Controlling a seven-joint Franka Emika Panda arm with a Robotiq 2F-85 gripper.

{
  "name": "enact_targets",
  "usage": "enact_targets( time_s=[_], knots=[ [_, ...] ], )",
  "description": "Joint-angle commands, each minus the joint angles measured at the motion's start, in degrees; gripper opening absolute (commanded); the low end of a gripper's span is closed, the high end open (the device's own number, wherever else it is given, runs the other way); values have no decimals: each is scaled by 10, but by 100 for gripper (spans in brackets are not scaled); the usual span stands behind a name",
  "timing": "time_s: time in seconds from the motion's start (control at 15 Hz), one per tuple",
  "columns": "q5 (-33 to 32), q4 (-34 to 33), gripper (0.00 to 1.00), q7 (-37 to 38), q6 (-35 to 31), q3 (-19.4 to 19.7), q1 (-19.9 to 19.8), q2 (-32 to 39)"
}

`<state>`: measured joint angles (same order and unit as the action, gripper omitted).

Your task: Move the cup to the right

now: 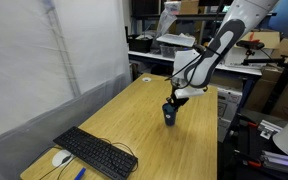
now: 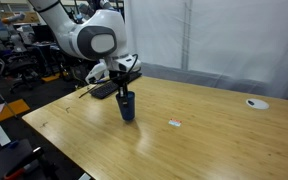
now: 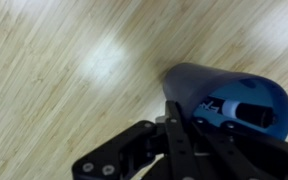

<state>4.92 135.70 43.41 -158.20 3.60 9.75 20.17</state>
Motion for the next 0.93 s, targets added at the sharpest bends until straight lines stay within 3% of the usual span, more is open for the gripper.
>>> enact_targets(
  time_s=[0.0,0.47,0.87],
  knots=[
    [-10,38,1,11,-24,28,-1,-45],
    [29,78,1,-26,-14,59,-82,-106],
    [115,51,1,-88,11,65,-160,-94]
  ],
)
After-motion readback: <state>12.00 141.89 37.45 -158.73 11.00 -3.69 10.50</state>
